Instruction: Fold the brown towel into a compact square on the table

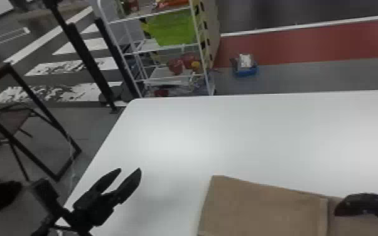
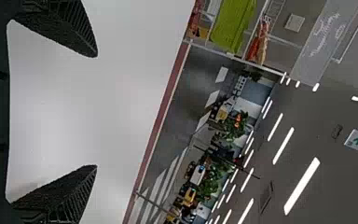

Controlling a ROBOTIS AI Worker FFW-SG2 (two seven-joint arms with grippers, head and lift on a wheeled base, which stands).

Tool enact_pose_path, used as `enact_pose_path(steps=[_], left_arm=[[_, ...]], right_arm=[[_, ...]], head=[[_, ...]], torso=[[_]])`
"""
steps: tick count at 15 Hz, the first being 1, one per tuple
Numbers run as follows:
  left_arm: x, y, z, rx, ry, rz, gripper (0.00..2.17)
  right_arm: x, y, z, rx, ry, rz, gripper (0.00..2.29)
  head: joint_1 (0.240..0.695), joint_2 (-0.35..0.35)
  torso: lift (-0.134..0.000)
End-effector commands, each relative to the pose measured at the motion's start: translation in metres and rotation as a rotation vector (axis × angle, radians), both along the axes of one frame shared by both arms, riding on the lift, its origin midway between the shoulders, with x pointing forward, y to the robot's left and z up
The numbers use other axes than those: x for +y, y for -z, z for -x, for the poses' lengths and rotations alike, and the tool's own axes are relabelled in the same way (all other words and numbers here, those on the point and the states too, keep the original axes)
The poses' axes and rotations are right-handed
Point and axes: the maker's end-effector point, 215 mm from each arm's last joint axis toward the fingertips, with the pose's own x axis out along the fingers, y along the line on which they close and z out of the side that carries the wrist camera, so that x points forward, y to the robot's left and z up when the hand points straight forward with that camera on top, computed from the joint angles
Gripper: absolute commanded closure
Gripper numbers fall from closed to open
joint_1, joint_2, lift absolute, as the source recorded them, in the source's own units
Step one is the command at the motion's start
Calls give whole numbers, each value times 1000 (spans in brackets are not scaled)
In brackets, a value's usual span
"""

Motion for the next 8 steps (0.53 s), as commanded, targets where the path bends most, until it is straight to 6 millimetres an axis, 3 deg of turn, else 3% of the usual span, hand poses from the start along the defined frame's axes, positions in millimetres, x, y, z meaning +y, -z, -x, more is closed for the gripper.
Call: enact_pose_path(steps=[1, 8], left_arm=[[5, 3, 3, 4, -9, 10, 26], [19, 5, 11, -1, -28, 29, 26]], right_arm=[[13, 7, -3, 7, -11, 18, 255], [32, 16, -16, 24, 9, 42, 279]], head=[[695, 350], [695, 350]], torso=[[-134], [-134]])
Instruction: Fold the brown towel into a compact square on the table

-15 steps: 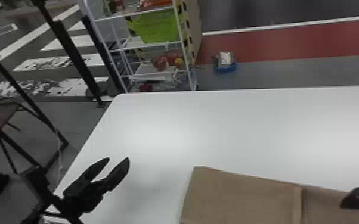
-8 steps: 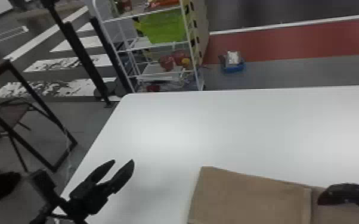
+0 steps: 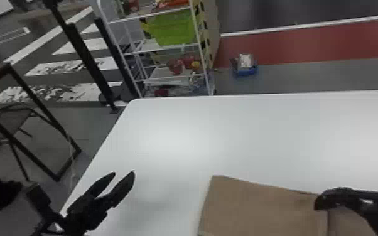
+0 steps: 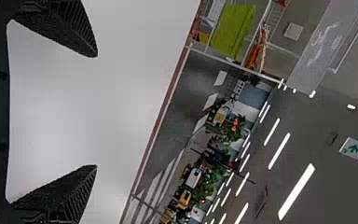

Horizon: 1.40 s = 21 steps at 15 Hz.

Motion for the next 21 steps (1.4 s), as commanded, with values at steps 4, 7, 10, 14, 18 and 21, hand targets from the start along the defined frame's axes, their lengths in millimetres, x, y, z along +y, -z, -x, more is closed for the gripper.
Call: enact_pose_path(steps=[4, 7, 10, 14, 18, 21], left_arm=[[3, 2, 2, 1, -9, 7, 26], [3, 2, 1, 0, -9, 8, 26], [3, 2, 1, 0, -9, 10, 26], [4, 5, 0, 5, -12, 15, 26], [3, 5, -2, 3, -12, 15, 29], [4, 7, -4, 3, -15, 16, 29]], right_arm=[[-1, 6, 2, 5, -4, 25, 279], [-5, 11, 3, 10, 2, 38, 279], [-3, 13, 2, 15, 2, 39, 387], [3, 15, 0, 32, 7, 23, 505], [9, 7, -5, 34, 13, -4, 593], [12, 4, -9, 35, 20, -16, 721]], head=[[695, 350], [695, 350], [695, 350], [695, 350], [695, 350], [695, 350]], torso=[[-134], [-134], [-134], [-134], [-134], [-134]])
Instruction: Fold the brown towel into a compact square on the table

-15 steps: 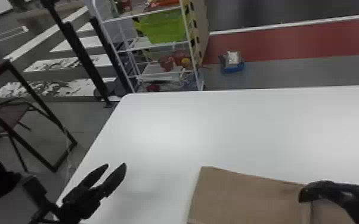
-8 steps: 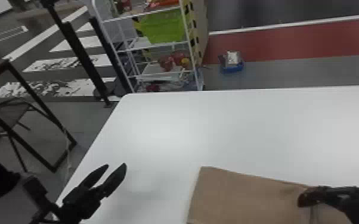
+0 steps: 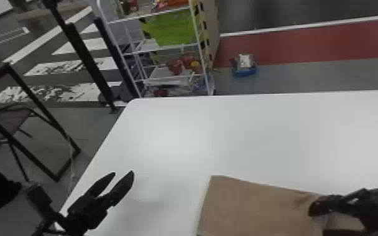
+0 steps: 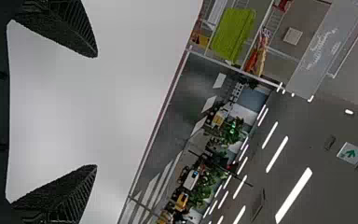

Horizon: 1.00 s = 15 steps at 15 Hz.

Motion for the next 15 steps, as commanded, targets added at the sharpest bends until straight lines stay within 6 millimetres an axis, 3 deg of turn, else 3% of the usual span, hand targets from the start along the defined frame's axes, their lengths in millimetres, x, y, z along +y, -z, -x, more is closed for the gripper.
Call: enact_pose_path(steps=[1, 4, 6, 9, 12, 13, 15], left_arm=[[-1, 2, -1, 1, -1, 5, 29], [1, 4, -2, -1, -5, 9, 29], [2, 4, -3, -1, -9, 8, 29], [2, 3, -6, -5, -9, 3, 33], [2, 3, -6, -4, -9, 5, 36], [1, 3, -7, -4, -7, 3, 36], [-2, 4, -8, -2, -1, 0, 36]], right_arm=[[0, 1, -4, 12, 15, -1, 812], [2, 2, -6, 20, 26, -4, 832], [6, -2, -7, 27, 26, -27, 1541], [-1, -22, -16, -1, 47, -65, 1568], [-16, -57, -22, -62, 75, -114, 1568], [-18, -56, -20, -59, 77, -116, 1568], [-27, -31, -6, -27, 72, -72, 1568]], head=[[695, 350], [695, 350], [695, 350], [695, 350], [695, 350], [695, 350], [695, 350]], torso=[[-134], [-134], [-134], [-134], [-134], [-134], [-134]])
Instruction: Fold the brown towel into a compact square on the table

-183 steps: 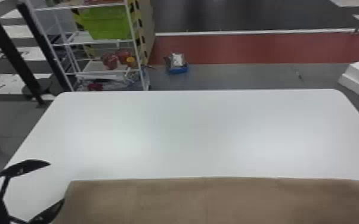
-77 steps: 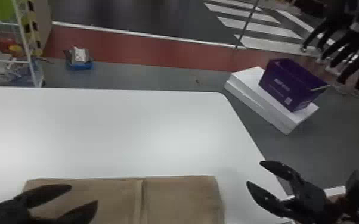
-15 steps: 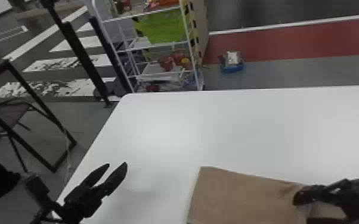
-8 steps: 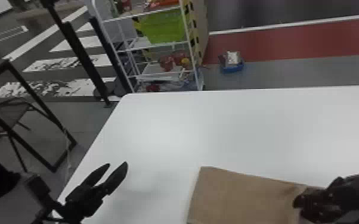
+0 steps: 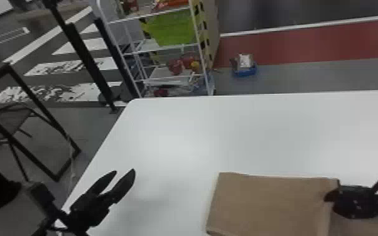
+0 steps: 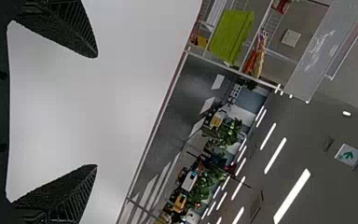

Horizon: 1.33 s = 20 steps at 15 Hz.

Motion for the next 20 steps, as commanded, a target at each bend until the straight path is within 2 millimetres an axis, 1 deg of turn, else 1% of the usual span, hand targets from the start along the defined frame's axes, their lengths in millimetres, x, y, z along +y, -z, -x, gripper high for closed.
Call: enact_pose_path(steps=[1, 2, 3, 4, 5, 6, 7, 8, 9, 10, 12, 13, 14, 16, 18, 19, 20], left_arm=[[-5, 1, -2, 2, 9, 1, 36], [-7, 2, -2, 2, 13, 1, 36], [-7, 2, -2, 4, 13, -2, 36], [-8, 2, -2, 5, 16, -2, 36], [-9, 0, -2, 4, 19, -4, 36], [-10, -1, -2, 4, 21, -5, 36], [-10, -2, -2, 2, 22, -7, 36], [-11, -2, -3, 3, 25, -5, 39], [-13, -2, -3, 2, 27, -3, 39], [-17, -1, -4, 2, 34, 1, 39], [-24, 1, -5, 6, 47, 5, 39], [-25, 3, -4, 11, 51, 6, 39], [-27, 4, -3, 12, 55, 8, 39], [-27, 5, 0, 17, 58, 6, 39], [-27, 6, 1, 20, 58, 6, 39], [-27, 7, 2, 22, 58, 6, 39], [-27, 7, 2, 22, 58, 6, 39]], right_arm=[[-6, 28, 13, 43, -12, 41, 1568], [-4, 34, 16, 55, -17, 46, 1565], [-3, 31, 16, 52, -18, 37, 1568], [-2, 19, 14, 29, -18, 22, 1565], [-1, -6, 11, -9, -5, -12, 1568], [-6, -32, 13, -57, 6, -38, 1568], [-11, -50, 14, -90, 15, -56, 1568], [-23, -62, 17, -111, 36, -59, 1565], [-33, -60, 22, -105, 51, -55, 1568], [-40, -47, 29, -84, 57, -34, 1565], [-45, -5, 39, -27, 31, 21, 1565], [-44, 9, 39, -5, 27, 31, 1565], [-43, 16, 39, 9, 24, 36, 1565], [-41, 18, 37, 11, 23, 39, 1565], [-42, 11, 33, -2, 28, 27, 1565], [-43, 3, 32, -21, 30, 22, 1565], [-47, -17, 33, -59, 39, 3, 1565]], head=[[695, 350], [695, 350], [695, 350], [695, 350], [695, 350], [695, 350], [695, 350], [695, 350], [695, 350], [695, 350], [695, 350], [695, 350], [695, 350], [695, 350], [695, 350], [695, 350], [695, 350]], torso=[[-134], [-134], [-134], [-134], [-134], [-134], [-134], [-134], [-134], [-134], [-134], [-134], [-134], [-134], [-134], [-134], [-134]])
